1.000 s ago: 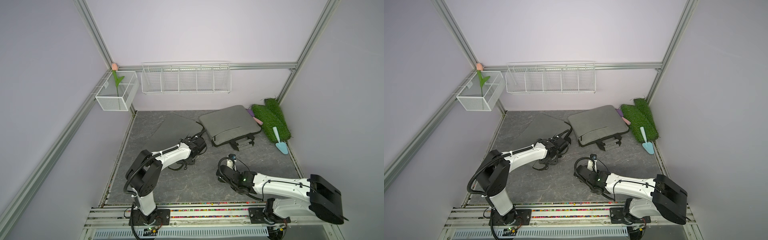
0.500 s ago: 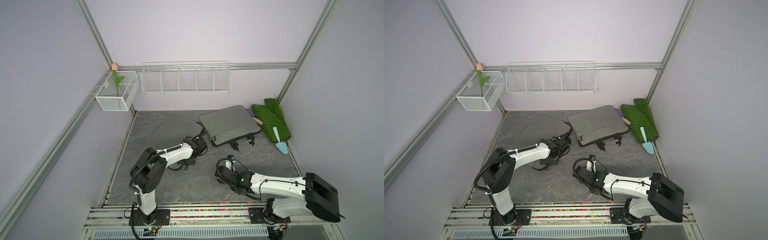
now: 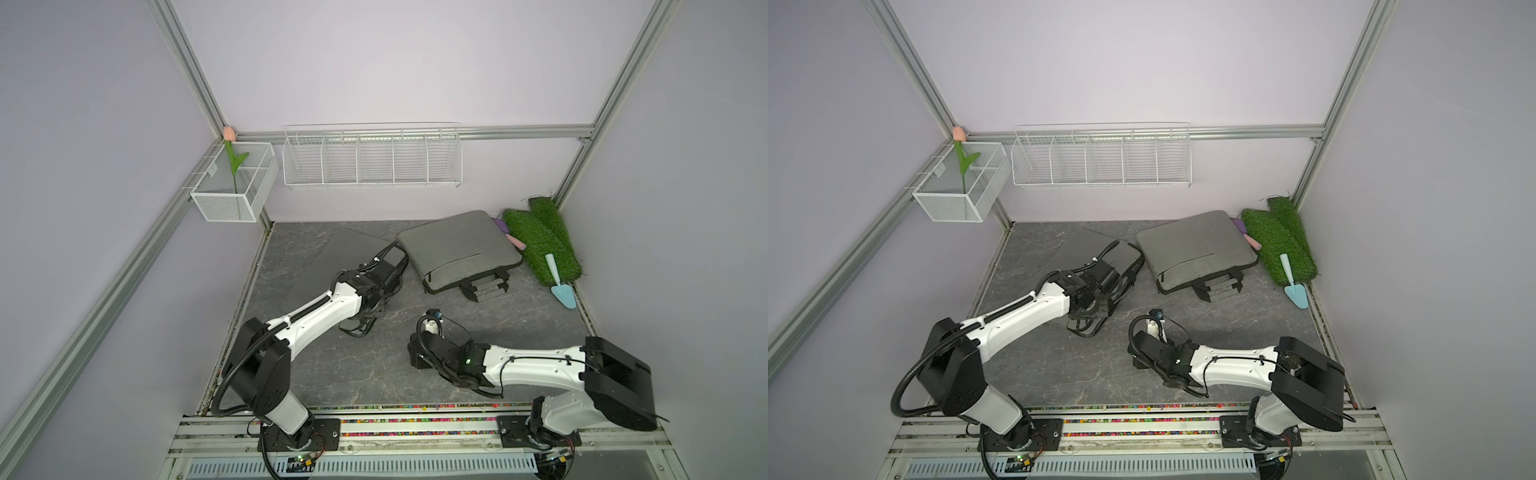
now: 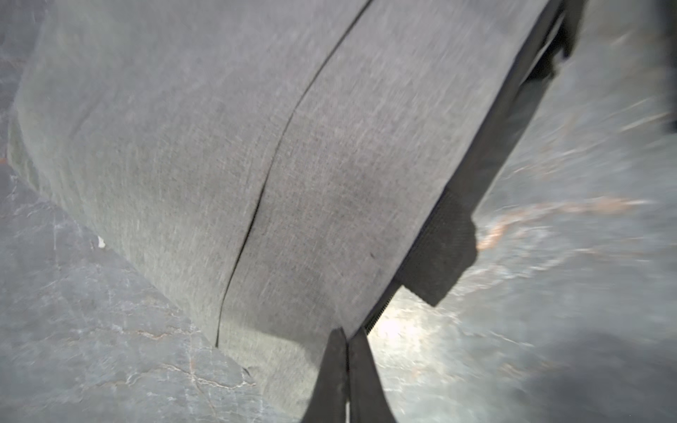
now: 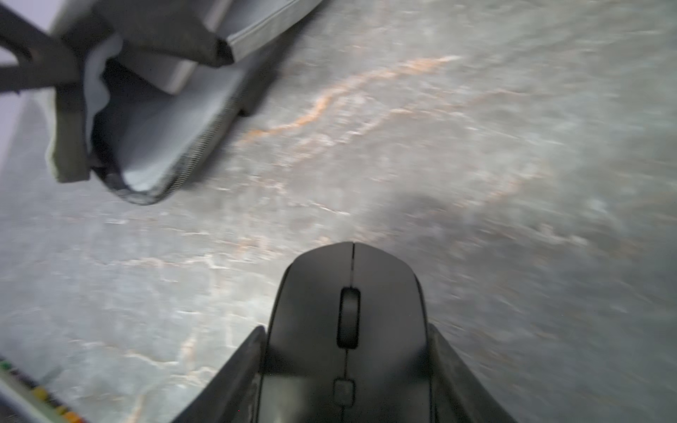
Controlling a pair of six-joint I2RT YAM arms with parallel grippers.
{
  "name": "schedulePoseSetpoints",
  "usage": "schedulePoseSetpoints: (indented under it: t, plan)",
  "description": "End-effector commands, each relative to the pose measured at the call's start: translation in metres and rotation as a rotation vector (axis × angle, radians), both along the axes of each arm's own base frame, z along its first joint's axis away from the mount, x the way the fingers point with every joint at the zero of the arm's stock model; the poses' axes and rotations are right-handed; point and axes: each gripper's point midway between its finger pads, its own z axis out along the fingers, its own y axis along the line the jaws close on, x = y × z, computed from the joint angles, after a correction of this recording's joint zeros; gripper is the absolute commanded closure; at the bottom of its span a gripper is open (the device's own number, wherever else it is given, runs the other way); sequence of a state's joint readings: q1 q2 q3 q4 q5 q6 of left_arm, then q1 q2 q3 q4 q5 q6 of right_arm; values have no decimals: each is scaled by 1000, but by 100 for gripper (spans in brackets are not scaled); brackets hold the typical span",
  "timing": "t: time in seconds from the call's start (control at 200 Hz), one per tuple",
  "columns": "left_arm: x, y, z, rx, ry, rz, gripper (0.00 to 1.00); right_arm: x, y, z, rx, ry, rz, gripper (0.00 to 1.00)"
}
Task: Put the mouse into the laptop bag
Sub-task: Open the zippered laptop bag at the center of the board, then place the mouse in the zippered laptop bag.
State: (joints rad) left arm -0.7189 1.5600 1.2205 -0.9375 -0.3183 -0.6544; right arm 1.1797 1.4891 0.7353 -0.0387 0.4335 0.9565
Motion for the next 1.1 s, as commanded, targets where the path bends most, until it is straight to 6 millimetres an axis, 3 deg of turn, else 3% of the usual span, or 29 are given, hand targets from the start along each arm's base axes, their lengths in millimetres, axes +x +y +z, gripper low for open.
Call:
schedulePoseSetpoints:
  t: [0.0,0.18,0.25,0.275,0.495,0.795,0.955,1.095]
  plan:
    - [-7,-10,19,-88,3,-47,100,6,44,20,133,-38,75,54]
    - [-13,-21,23,-166,15,-92,100,14,89,27,244,-32,130,55]
    - [-15,-24,21,-185,22,-100,100,20,92,25,257,-37,119,55]
    - [-15,-24,21,-188,22,-100,100,26,100,34,282,-50,114,55]
    - [-20,-23,24,-230,3,-100,100,62,100,15,249,12,28,57]
    - [-20,-31,27,-301,5,-105,100,87,107,-17,173,55,-29,53]
    - [-19,-29,25,-302,-4,-97,100,86,121,-17,195,75,12,48]
    - [-18,-27,16,-303,8,-88,100,83,129,-13,228,80,44,36]
